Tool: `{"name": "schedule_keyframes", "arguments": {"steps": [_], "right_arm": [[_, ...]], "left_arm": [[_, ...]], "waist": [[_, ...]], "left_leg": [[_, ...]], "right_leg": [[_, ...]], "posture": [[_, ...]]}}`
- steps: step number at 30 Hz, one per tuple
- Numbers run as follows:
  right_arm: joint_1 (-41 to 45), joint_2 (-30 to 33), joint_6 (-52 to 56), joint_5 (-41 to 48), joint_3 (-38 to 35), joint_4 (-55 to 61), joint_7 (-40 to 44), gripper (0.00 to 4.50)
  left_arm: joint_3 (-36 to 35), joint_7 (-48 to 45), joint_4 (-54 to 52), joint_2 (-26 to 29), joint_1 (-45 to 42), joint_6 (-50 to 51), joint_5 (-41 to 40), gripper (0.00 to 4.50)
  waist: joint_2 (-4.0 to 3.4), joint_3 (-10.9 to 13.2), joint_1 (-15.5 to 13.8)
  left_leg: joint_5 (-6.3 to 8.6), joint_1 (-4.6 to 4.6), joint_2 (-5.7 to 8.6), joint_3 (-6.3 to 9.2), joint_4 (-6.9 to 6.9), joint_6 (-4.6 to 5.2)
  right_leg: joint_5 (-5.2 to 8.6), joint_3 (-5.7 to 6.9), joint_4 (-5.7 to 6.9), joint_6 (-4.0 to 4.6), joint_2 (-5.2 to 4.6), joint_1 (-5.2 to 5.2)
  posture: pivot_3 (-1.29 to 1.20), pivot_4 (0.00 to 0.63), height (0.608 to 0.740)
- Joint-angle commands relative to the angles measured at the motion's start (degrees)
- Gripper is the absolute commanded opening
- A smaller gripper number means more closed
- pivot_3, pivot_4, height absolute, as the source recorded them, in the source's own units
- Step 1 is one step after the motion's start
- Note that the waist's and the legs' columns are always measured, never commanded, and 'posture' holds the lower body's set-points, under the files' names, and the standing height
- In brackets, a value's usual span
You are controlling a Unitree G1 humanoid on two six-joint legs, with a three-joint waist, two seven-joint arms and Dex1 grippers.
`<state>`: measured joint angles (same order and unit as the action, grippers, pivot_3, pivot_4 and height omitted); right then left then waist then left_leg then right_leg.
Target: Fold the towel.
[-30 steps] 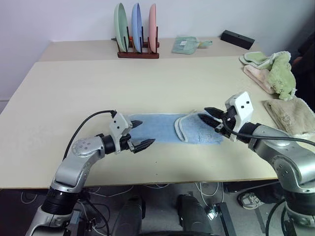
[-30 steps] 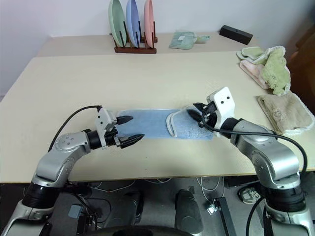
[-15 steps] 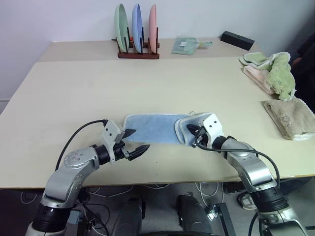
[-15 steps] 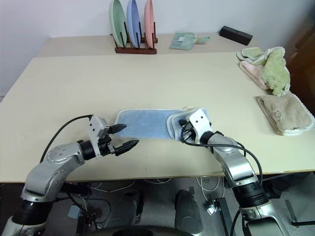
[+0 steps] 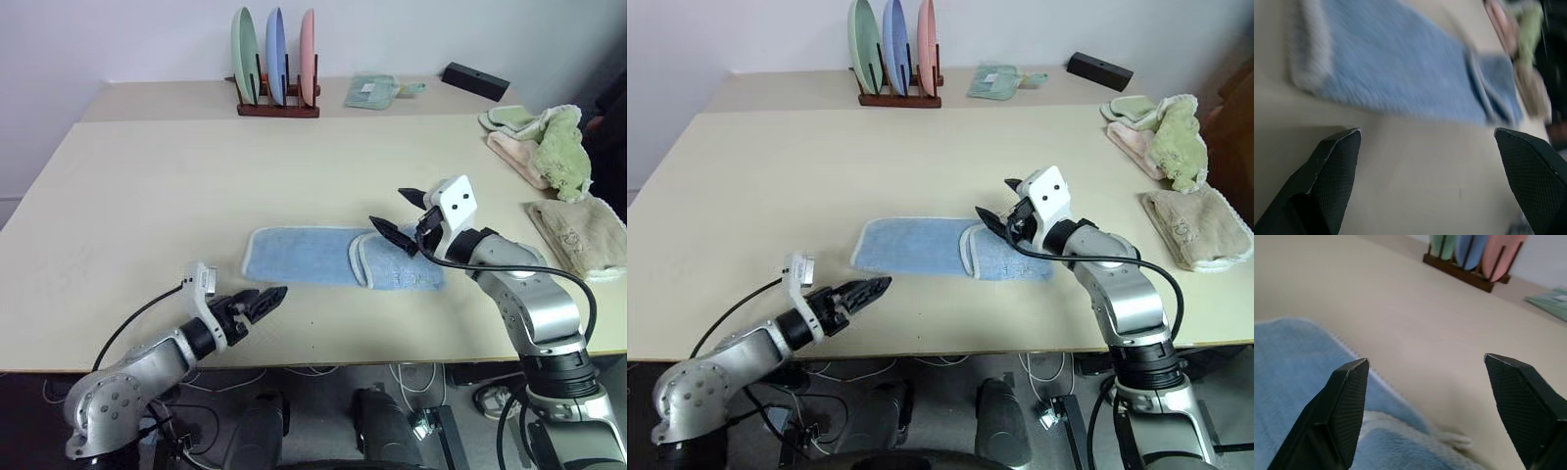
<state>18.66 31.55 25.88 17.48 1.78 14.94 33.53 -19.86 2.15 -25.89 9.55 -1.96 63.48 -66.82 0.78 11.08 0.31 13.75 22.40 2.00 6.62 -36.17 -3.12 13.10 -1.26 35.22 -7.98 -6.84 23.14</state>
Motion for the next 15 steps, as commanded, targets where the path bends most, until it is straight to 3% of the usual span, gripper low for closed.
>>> {"name": "schedule_keyframes", "arguments": {"steps": [1, 3, 6, 13, 15], "right_arm": [[-1.5, 0.1, 0.2, 0.8, 1.1, 5.1, 1.9, 3.94], [-2.6, 0.0, 1.0, 1.2, 1.8, 6.5, 2.4, 3.94], [-4.9, 0.5, 1.9, 0.9, 2.8, 8.8, 3.1, 4.01], [-7.5, 0.2, 3.7, 0.6, 1.8, 11.6, 1.8, 4.01], [-8.4, 0.3, 4.1, 0.5, 1.4, 12.2, 1.3, 4.01]], "left_arm": [[-2.9, 10.1, 5.8, -1.6, -3.1, -1.6, 0.9, 4.5], [-2.8, 11.6, 7.8, -2.0, -4.8, -2.4, 1.2, 4.5], [-2.5, 13.6, 10.8, -3.8, -7.6, -5.1, 1.7, 3.73], [-1.8, 12.2, 12.4, -4.2, -10.7, -9.6, 1.6, 0.19], [-2.5, 9.1, 10.9, -3.2, -11.4, -12.6, 2.1, 0.04]], "waist": [[-0.03, 0.0, 0.2], [-0.06, -0.1, 0.3], [-0.2, -0.2, 0.3], [-0.16, -0.2, 0.2], [-0.14, -0.2, 0.2]], "left_leg": [[0.0, -0.01, 0.0, -0.01, 0.0, 0.0], [0.0, -0.03, 0.0, -0.02, 0.02, 0.0], [0.0, -0.06, 0.0, -0.02, 0.05, -0.01], [0.0, -0.01, 0.01, -0.03, 0.03, -0.01], [0.0, 0.02, 0.01, -0.03, 0.04, -0.01]], "right_leg": [[0.01, -0.01, 0.0, 0.03, 0.0, -0.01], [0.03, -0.01, 0.0, 0.05, 0.0, -0.02], [0.03, -0.02, 0.0, 0.06, 0.01, -0.02], [0.04, -0.02, -0.03, 0.07, 0.01, 0.0], [0.04, -0.02, -0.05, 0.08, 0.01, 0.03]], "posture": [[0.0, 0.15, 0.74], [0.0, 0.15, 0.74], [0.0, 0.15, 0.74], [0.0, 0.15, 0.74], [0.0, 0.15, 0.74]]}}
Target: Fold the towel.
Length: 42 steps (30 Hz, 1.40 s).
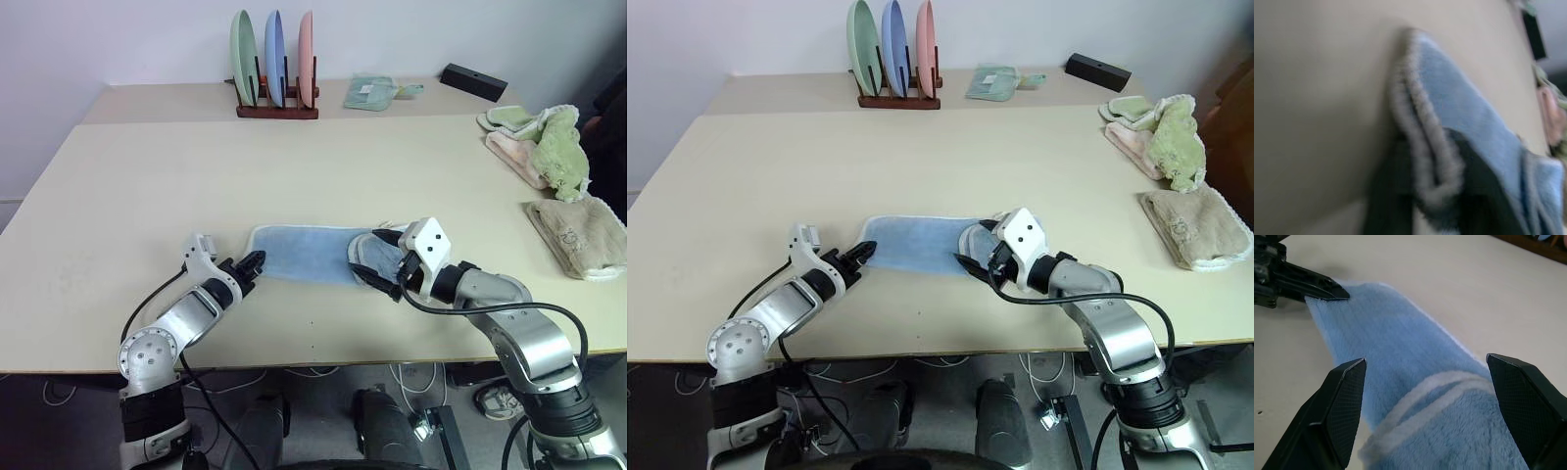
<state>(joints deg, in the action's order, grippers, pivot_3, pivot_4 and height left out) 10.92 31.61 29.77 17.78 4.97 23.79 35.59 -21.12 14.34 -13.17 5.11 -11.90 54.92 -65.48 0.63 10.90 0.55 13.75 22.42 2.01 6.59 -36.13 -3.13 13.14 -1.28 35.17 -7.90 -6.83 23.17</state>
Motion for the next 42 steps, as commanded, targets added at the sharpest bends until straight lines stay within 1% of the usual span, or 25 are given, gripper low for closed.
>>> {"name": "schedule_keyframes", "arguments": {"steps": [1, 3, 5, 7, 8, 11, 13, 15, 19, 21, 25, 28, 32, 33, 34, 37, 39, 40, 42], "right_arm": [[-1.3, 0.5, 0.5, 0.3, -2.3, 3.7, -1.0, 4.01], [-2.9, 1.2, 1.1, 0.4, -3.6, 4.2, -1.2, 4.01], [-5.3, 1.9, 2.2, 2.1, -6.1, 5.0, -0.7, 4.01], [-7.6, 2.9, 2.2, 4.1, -7.9, 5.9, 1.3, 4.01], [-8.3, 3.3, 1.6, 4.7, -8.2, 6.3, 2.3, 4.01], [-9.1, 4.1, 1.1, 5.9, -8.8, 6.2, 4.0, 4.01], [-8.9, 4.6, 0.5, 4.8, -8.1, 5.2, 4.6, 4.01], [-8.2, 4.3, 0.0, 3.9, -7.2, 4.2, 4.6, 4.01], [-7.1, 3.3, -0.3, 3.2, -5.7, 3.6, 4.3, 4.01], [-6.8, 2.9, -0.6, 3.0, -5.1, 3.3, 4.0, 4.01], [-6.9, 2.1, -1.4, 2.1, -4.1, 2.9, 3.3, 4.01], [-7.6, 1.5, -1.1, 2.2, -3.9, 4.2, 2.5, 4.01], [-9.0, 1.4, -1.2, 2.1, -3.5, 5.4, 1.9, 4.01], [-9.2, 1.4, -1.2, 2.0, -3.4, 5.5, 1.9, 4.01], [-9.3, 1.4, -1.3, 1.9, -3.3, 5.5, 1.8, 4.01], [-9.3, 1.7, -1.6, 1.5, -3.0, 5.3, 2.0, 4.01], [-9.2, 1.7, -1.7, 1.3, -3.1, 5.2, 2.1, 4.01], [-9.0, 1.9, -1.6, 1.4, -3.4, 5.2, 2.1, 4.01], [-8.7, 2.1, -1.4, 1.5, -3.9, 5.2, 2.2, 4.01]], "left_arm": [[-2.4, -4.3, -2.0, 2.2, -2.3, -5.6, 0.7, 0.04], [-5.0, -6.2, -0.9, 4.9, -4.1, -8.4, 0.7, 0.04], [-7.0, -11.8, 1.1, 11.2, -6.0, -11.3, 3.4, 0.04], [-7.1, -17.4, 3.1, 17.8, -7.6, -12.7, 6.2, 0.04], [-6.6, -19.2, 3.7, 19.8, -8.0, -12.7, 6.9, 0.04], [-1.7, -27.9, 3.8, 26.4, -8.6, -13.3, 11.2, 0.04], [4.2, -34.8, 1.3, 30.0, -8.6, -14.3, 15.3, 0.04], [11.4, -41.4, -2.2, 32.4, -8.8, -16.0, 19.5, 0.04], [24.1, -49.9, -8.1, 33.4, -9.7, -18.9, 26.8, 0.04], [30.5, -51.9, -9.5, 32.3, -10.2, -20.3, 31.2, 0.04], [39.8, -48.5, -6.6, 28.1, -12.0, -20.5, 41.7, 0.04], [42.1, -47.5, -4.9, 26.3, -12.4, -20.0, 45.9, 0.04], [40.2, -45.9, -4.2, 22.6, -12.8, -17.5, 45.8, 0.04], [39.6, -46.1, -4.2, 22.0, -12.8, -17.2, 45.5, 0.62], [39.2, -46.3, -4.2, 21.5, -12.7, -17.0, 45.4, 0.86], [37.0, -46.6, -5.8, 20.8, -12.3, -15.3, 44.2, 2.3], [34.7, -49.2, -8.0, 22.1, -11.6, -14.1, 41.5, 3.31], [31.4, -51.0, -8.9, 23.1, -10.7, -12.8, 38.1, 3.68], [25.3, -53.2, -9.5, 25.0, -9.5, -10.2, 32.8, 3.68]], "waist": [[0.02, 0.0, 0.0], [0.09, 0.1, 0.0], [0.1, 0.1, 0.1], [0.1, 0.1, 0.2], [0.09, 0.1, 0.2], [0.1, 0.1, 0.1], [0.17, 0.1, -0.2], [0.18, 0.1, -0.1], [0.17, 0.1, 0.1], [0.16, 0.1, 0.3], [0.18, 0.1, 0.1], [0.18, 0.1, 0.2], [0.18, 0.1, 0.1], [0.18, 0.1, 0.1], [0.18, 0.1, 0.1], [0.18, 0.1, 0.2], [0.19, 0.1, 0.3], [0.18, 0.1, 0.3], [0.18, 0.1, 0.4]], "left_leg": [[0.0, 0.03, 0.0, 0.0, 0.01, 0.0], [0.0, 0.05, 0.0, 0.0, 0.01, 0.0], [0.0, 0.06, 0.0, 0.0, 0.01, 0.0], [0.0, 0.06, 0.0, -0.03, 0.07, 0.0], [0.0, 0.07, -0.01, -0.03, 0.08, 0.0], [0.01, 0.08, 0.0, -0.07, 0.08, 0.0], [0.01, 0.1, 0.0, -0.06, 0.06, 0.0], [0.01, 0.13, 0.0, -0.06, 0.04, -0.01], [0.01, 0.15, 0.0, -0.08, 0.09, -0.01], [0.01, 0.14, -0.01, -0.08, 0.13, -0.01], [0.01, 0.16, -0.01, -0.08, 0.11, -0.01], [0.01, 0.17, -0.01, -0.08, 0.1, 0.0], [0.01, 0.18, -0.01, -0.06, 0.1, 0.0], [0.01, 0.18, -0.01, -0.06, 0.09, 0.0], [0.01, 0.19, -0.01, -0.06, 0.08, 0.0], [0.01, 0.18, -0.01, -0.05, 0.08, 0.0], [0.01, 0.17, -0.01, -0.05, 0.09, 0.0], [0.01, 0.17, -0.01, -0.05, 0.09, 0.0], [0.01, 0.16, -0.02, -0.05, 0.1, 0.0]], "right_leg": [[0.0, 0.0, -0.01, 0.0, 0.0, 0.03], [0.0, 0.01, -0.02, 0.01, 0.0, 0.05], [0.0, 0.01, -0.02, 0.01, 0.0, 0.07], [0.01, 0.0, -0.03, 0.02, 0.0, 0.1], [0.01, 0.0, -0.03, 0.02, 0.0, 0.13], [0.02, -0.02, -0.12, 0.02, 0.0, 0.09], [0.02, 0.0, -0.15, 0.03, -0.01, 0.05], [0.03, 0.0, -0.16, 0.04, -0.01, 0.05], [0.03, -0.01, -0.2, 0.05, -0.02, 0.09], [0.03, -0.02, -0.19, 0.04, -0.02, 0.11], [0.03, -0.02, -0.17, 0.03, -0.02, 0.14], [0.03, -0.02, -0.17, 0.0, -0.02, 0.13], [0.03, -0.02, -0.14, -0.02, -0.02, 0.16], [0.02, -0.02, -0.14, -0.03, -0.02, 0.16], [0.02, -0.02, -0.14, -0.03, -0.02, 0.16], [0.02, -0.01, -0.13, -0.03, -0.02, 0.16], [0.02, -0.01, -0.11, -0.04, -0.02, 0.16], [0.02, -0.01, -0.09, -0.05, -0.02, 0.18], [0.03, -0.01, -0.07, -0.05, -0.02, 0.19]], "posture": [[0.0, 0.15, 0.74], [0.0, 0.15, 0.74], [0.0, 0.15, 0.74], [0.0, 0.15, 0.74], [0.0, 0.15, 0.74], [0.0, 0.15, 0.74], [0.0, 0.15, 0.74], [0.0, 0.15, 0.74], [0.0, 0.15, 0.74], [0.0, 0.15, 0.74], [0.0, 0.15, 0.74], [0.0, 0.15, 0.74], [0.0, 0.15, 0.74], [0.0, 0.15, 0.74], [0.0, 0.15, 0.74], [0.0, 0.15, 0.74], [0.0, 0.15, 0.74], [0.0, 0.15, 0.74], [0.0, 0.15, 0.74]]}}
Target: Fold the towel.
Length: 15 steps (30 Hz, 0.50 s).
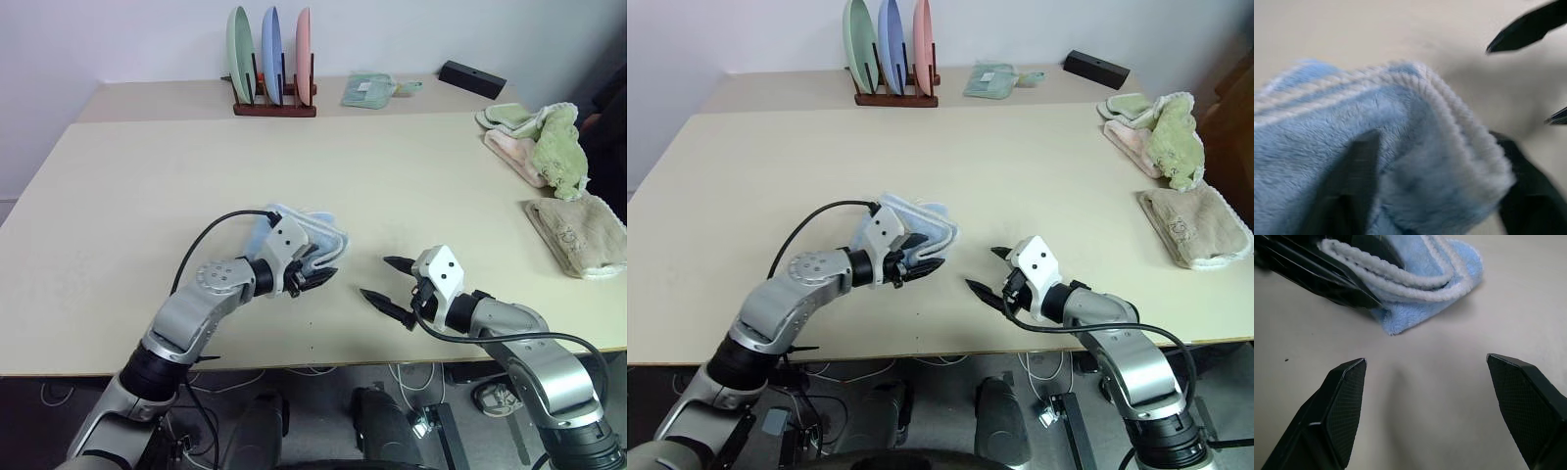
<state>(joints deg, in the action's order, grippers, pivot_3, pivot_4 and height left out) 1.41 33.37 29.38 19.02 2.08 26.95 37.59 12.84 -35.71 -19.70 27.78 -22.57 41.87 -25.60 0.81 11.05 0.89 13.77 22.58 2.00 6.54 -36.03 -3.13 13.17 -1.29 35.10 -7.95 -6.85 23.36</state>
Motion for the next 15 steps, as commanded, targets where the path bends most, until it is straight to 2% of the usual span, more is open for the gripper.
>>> {"name": "schedule_keyframes", "arguments": {"steps": [1, 2, 4, 6, 8, 10, 11, 13, 15], "right_arm": [[1.1, 0.5, -1.0, 0.4, -1.2, 2.0, 0.3, 4.01], [1.5, 0.6, -1.0, 0.5, -1.3, 1.9, 0.5, 4.01], [2.7, 0.5, -1.2, 0.1, -1.4, 1.5, 0.2, 4.01], [5.0, -1.0, -0.4, 1.5, -2.2, 0.9, -0.8, 3.48], [8.2, -2.7, 0.2, 1.7, -2.5, -0.2, -2.7, 2.69], [10.6, -3.9, 0.8, 1.6, -2.2, -0.9, -3.8, 1.65], [13.0, -5.6, 1.2, 1.0, -0.7, -1.8, -4.9, 1.18], [17.1, -9.3, 2.6, 0.5, 2.1, -3.4, -7.0, 0.07], [20.7, -12.7, 4.1, -1.3, 5.5, -6.5, -8.7, 0.02]], "left_arm": [[-11.7, -3.8, -2.8, 3.3, 1.7, 4.1, -9.3, 3.68], [-14.6, -4.1, -2.0, 4.0, 2.1, 4.5, -10.8, 3.68], [-18.8, -3.7, -0.6, 4.4, 2.6, 4.1, -12.4, 3.01], [-21.0, -2.3, 0.9, 4.3, 2.9, 2.8, -11.6, 2.31], [-20.8, 1.0, 2.4, 3.4, 2.3, 1.4, -8.5, 1.33], [-19.3, 2.8, 3.1, 2.4, 1.6, -0.1, -6.0, 0.28], [-17.1, 5.0, 4.1, 0.7, 0.5, -1.7, -3.3, 0.0], [-13.9, 7.9, 5.9, -2.9, -1.1, -4.2, 0.2, 0.0], [-11.3, 9.1, 8.0, -5.6, -1.9, -7.0, 3.2, 0.0]], "waist": [[0.0, 0.0, 0.1], [-0.01, 0.0, 0.1], [-0.01, 0.0, -0.1], [0.0, 0.0, -0.2], [0.0, 0.0, -0.2], [0.0, 0.0, -0.3], [0.0, 0.0, -0.3], [0.0, 0.0, -0.3], [0.01, 0.0, -0.2]], "left_leg": [[0.0, 0.0, -0.01, 0.0, 0.0, 0.0], [0.0, -0.02, -0.01, 0.0, 0.0, 0.0], [0.0, -0.02, -0.01, 0.01, 0.0, 0.0], [0.0, -0.02, 0.0, 0.01, -0.03, 0.0], [0.0, -0.02, 0.0, 0.01, -0.04, 0.0], [0.0, -0.02, 0.0, 0.01, -0.04, 0.0], [0.0, -0.02, 0.01, 0.01, -0.04, -0.01], [-0.01, -0.02, 0.01, 0.02, -0.04, -0.01], [-0.02, -0.02, 0.01, 0.02, -0.05, -0.02]], "right_leg": [[0.0, 0.0, 0.01, 0.01, 0.0, 0.01], [0.0, 0.0, 0.03, 0.01, 0.0, 0.01], [0.01, 0.01, 0.04, 0.01, 0.0, 0.01], [0.0, 0.0, 0.03, 0.01, 0.0, -0.02], [0.0, 0.01, 0.02, 0.01, 0.0, -0.03], [-0.01, 0.0, 0.02, -0.01, 0.0, -0.04], [-0.02, 0.01, 0.02, -0.02, 0.0, -0.03], [-0.11, 0.01, 0.02, -0.16, 0.0, -0.03], [-0.12, 0.01, 0.03, -0.16, 0.0, -0.03]], "posture": [[0.0, 0.15, 0.74], [0.0, 0.15, 0.74], [0.0, 0.15, 0.74], [0.0, 0.15, 0.74], [0.0, 0.15, 0.74], [0.0, 0.15, 0.74], [0.0, 0.15, 0.74], [0.0, 0.15, 0.74], [0.0, 0.15, 0.74]]}}
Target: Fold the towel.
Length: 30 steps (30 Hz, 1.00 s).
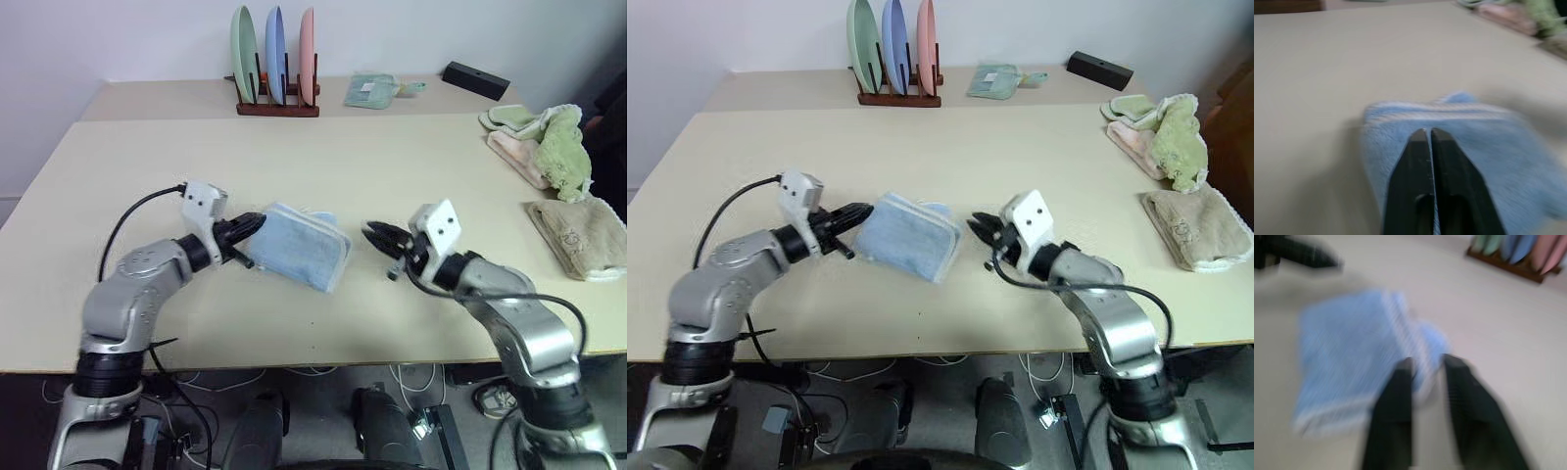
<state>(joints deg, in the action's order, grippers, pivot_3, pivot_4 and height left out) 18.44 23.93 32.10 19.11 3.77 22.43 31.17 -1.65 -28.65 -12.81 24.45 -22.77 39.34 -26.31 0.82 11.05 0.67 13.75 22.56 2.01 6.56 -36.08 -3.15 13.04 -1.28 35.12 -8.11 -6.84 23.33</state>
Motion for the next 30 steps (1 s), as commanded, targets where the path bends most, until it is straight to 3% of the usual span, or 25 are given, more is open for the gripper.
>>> {"name": "schedule_keyframes", "arguments": {"steps": [1, 7, 11, 17, 20, 27, 30], "right_arm": [[5.2, -4.3, 2.2, -2.7, 5.8, -4.0, -2.7, 0.02], [9.2, -8.9, -0.8, -9.8, 13.6, -19.9, -3.4, 0.02], [8.4, -9.4, -3.1, -13.6, 16.2, -26.8, -3.2, 0.02], [6.8, -10.2, -5.1, -11.5, 12.0, -22.8, -2.7, 0.02], [5.5, -9.7, -0.4, -6.2, 7.5, -15.4, -1.2, 0.84], [4.8, -12.2, 21.4, 8.1, -5.4, -4.1, -6.4, 4.39], [6.6, -14.6, 28.0, 10.4, -8.8, -6.1, -10.4, 4.39]], "left_arm": [[3.9, 2.6, 2.6, -3.4, -2.0, -5.3, 5.1, 0.0], [8.0, 2.5, 12.5, -4.9, -0.4, -12.0, 12.0, 0.0], [7.0, 2.1, 16.9, -5.6, 1.2, -15.0, 13.1, 0.0], [2.3, 1.1, 14.9, -7.7, 3.2, -17.1, 8.1, 0.0], [-1.0, -0.1, 10.2, -6.8, 4.6, -17.4, 5.5, 0.0], [-5.4, -9.9, 2.9, 3.6, 10.0, -17.4, 1.7, 0.0], [-5.8, -15.2, 1.1, 8.0, 11.9, -17.3, 0.1, 0.0]], "waist": [[0.0, 0.0, 0.1], [-0.02, 0.0, 0.3], [-0.02, -0.1, 0.3], [-0.13, -0.2, 0.4], [-0.12, -0.2, 0.4], [-0.13, -0.1, 0.4], [-0.16, -0.1, 0.4]], "left_leg": [[0.0, 0.0, 0.0, 0.0, 0.02, 0.0], [-0.01, -0.04, 0.0, 0.0, 0.09, -0.01], [-0.01, -0.05, 0.0, -0.01, 0.06, -0.01], [-0.01, -0.23, -0.01, 0.0, 0.07, -0.01], [-0.01, -0.12, -0.01, 0.03, 0.06, -0.01], [-0.01, -0.08, -0.02, 0.03, 0.11, 0.0], [0.0, -0.08, -0.02, 0.02, 0.12, 0.0]], "right_leg": [[0.0, 0.0, 0.0, 0.0, 0.0, 0.01], [0.0, 0.0, 0.04, 0.0, 0.03, 0.07], [-0.01, -0.01, 0.06, 0.0, 0.03, 0.06], [-0.01, -0.01, 0.1, 0.0, 0.03, -0.11], [-0.01, -0.01, 0.1, -0.01, 0.03, -0.01], [0.0, -0.01, 0.12, 0.02, 0.03, 0.07], [0.1, -0.01, 0.09, 0.2, 0.03, 0.06]], "posture": [[0.0, 0.15, 0.74], [0.0, 0.15, 0.74], [0.0, 0.15, 0.74], [0.0, 0.15, 0.74], [0.0, 0.15, 0.74], [0.0, 0.15, 0.74], [0.0, 0.15, 0.74]]}}
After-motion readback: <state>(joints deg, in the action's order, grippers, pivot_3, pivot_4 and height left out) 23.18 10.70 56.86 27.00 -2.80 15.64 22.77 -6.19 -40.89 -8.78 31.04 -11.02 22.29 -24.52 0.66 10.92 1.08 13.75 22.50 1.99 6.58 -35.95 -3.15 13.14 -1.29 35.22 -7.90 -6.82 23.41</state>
